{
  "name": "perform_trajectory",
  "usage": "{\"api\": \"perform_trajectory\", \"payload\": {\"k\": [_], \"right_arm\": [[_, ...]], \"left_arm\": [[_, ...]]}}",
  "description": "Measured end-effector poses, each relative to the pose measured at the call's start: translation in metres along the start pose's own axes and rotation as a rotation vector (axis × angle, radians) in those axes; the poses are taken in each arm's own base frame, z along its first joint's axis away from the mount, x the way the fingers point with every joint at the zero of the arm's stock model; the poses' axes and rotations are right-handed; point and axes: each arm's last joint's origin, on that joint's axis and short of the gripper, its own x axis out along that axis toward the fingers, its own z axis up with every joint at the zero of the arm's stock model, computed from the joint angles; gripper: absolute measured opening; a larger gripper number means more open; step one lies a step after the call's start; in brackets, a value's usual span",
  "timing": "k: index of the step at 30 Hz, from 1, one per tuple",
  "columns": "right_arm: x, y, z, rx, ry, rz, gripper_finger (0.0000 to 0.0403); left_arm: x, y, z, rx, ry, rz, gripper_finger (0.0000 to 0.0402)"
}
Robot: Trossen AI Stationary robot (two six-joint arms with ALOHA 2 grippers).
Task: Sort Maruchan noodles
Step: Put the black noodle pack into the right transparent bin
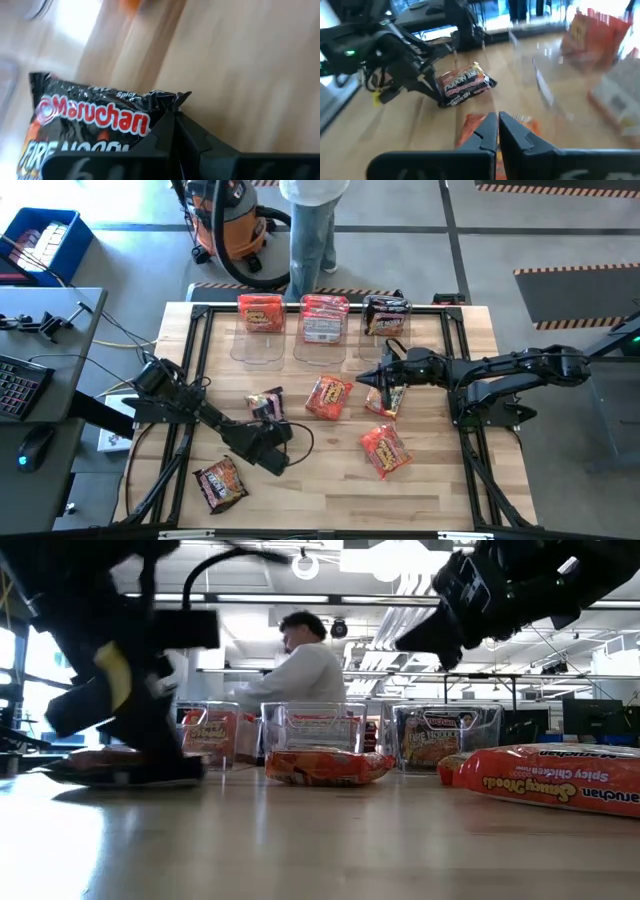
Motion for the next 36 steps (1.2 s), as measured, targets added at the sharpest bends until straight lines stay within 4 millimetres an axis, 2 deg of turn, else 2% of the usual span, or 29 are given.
{"api": "perform_trajectory", "payload": {"k": [4, 10, 14, 18, 21, 29, 36], "right_arm": [[0.006, 0.004, -0.013, 0.180, 0.109, 0.023, 0.0033], [0.025, 0.016, -0.039, 0.512, 0.249, 0.037, 0.0132], [0.042, 0.021, -0.049, 0.741, 0.254, 0.104, 0.0196], [0.056, 0.026, -0.054, 0.910, 0.222, 0.206, 0.0236], [0.065, 0.031, -0.059, 1.022, 0.213, 0.250, 0.0246], [0.097, 0.050, -0.071, 1.245, 0.348, 0.263, 0.0248], [0.124, 0.064, -0.065, 1.316, 0.371, 0.290, 0.0248]], "left_arm": [[-0.002, -0.011, 0.013, -0.092, -0.133, -0.083, 0.0002], [-0.009, -0.022, 0.034, -0.168, -0.355, -0.141, 0.0001], [-0.017, -0.031, 0.044, -0.153, -0.485, -0.175, 0.0000], [-0.022, -0.043, 0.046, -0.118, -0.589, -0.183, 0.0000], [-0.022, -0.049, 0.045, -0.107, -0.634, -0.160, 0.0000], [-0.015, -0.062, 0.045, -0.069, -0.713, -0.111, 0.0000], [-0.013, -0.078, 0.053, 0.003, -0.740, -0.062, 0.0000]]}}
